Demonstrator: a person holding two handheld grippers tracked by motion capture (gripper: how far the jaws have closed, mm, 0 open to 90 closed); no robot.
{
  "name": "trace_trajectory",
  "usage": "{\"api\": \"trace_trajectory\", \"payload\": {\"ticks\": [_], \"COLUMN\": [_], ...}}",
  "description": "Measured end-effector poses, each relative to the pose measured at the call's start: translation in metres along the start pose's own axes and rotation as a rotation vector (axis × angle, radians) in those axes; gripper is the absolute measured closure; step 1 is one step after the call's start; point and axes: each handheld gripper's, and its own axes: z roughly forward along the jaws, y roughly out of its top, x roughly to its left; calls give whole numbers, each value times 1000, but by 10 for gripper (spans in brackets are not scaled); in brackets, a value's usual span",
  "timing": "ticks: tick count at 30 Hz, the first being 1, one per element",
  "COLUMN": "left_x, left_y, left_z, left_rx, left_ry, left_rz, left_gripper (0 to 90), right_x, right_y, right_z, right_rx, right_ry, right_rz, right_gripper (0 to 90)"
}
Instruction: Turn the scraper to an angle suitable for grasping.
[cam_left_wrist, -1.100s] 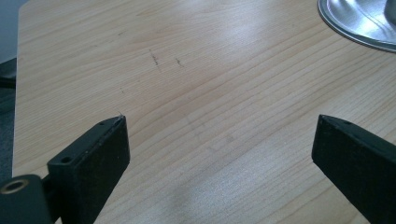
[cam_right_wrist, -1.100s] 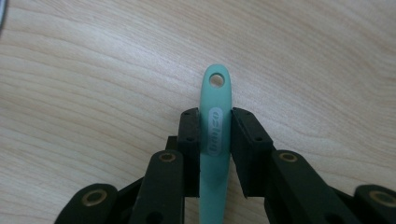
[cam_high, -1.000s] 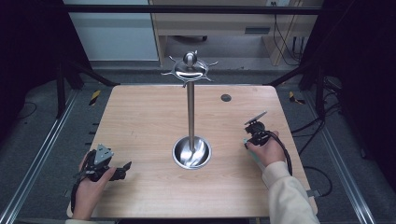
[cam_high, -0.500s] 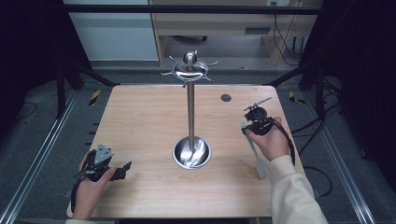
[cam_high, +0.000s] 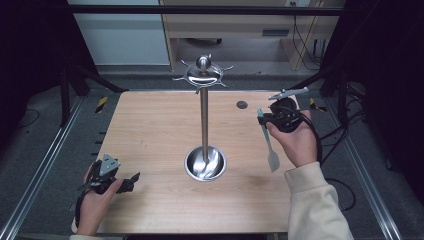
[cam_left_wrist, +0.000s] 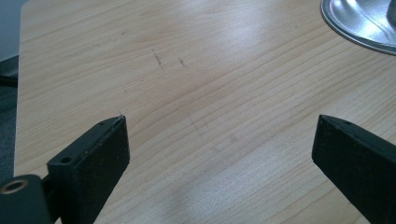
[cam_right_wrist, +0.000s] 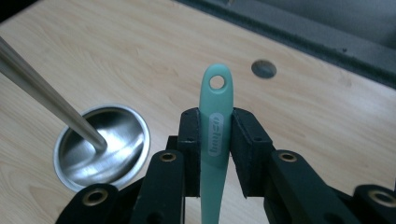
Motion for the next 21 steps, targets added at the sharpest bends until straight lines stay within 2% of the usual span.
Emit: {"api": "trace_trajectory", "payload": {"ticks": [8,10,13,16,18,21], "left_x": [2,3,3,4,7,11], "left_y": [0,-1,-3,-4,-3,-6], "left_z": [-1,-1,-2,-7,-11,-12], "left_rx": [-6,-13,-2,-7,-29,-25], "left_ry": [3,-1,9,20,27,31], "left_rz": [-19,-32,-30,-31,-45,-61], "left_gripper": [39,39,40,40,40,40], "right_x": [6,9,11,8,7,9], "right_y": [11,12,10,11,10,9], "right_z": [-20,-23,-28,-29,-31,-33], "right_rx": [-125,-150,-200,-207,-212,-220], "right_ry": [40,42,49,47,51,58], "right_rz": [20,15,25,24,26,21], "right_gripper": [743,743,743,743,743,742]}}
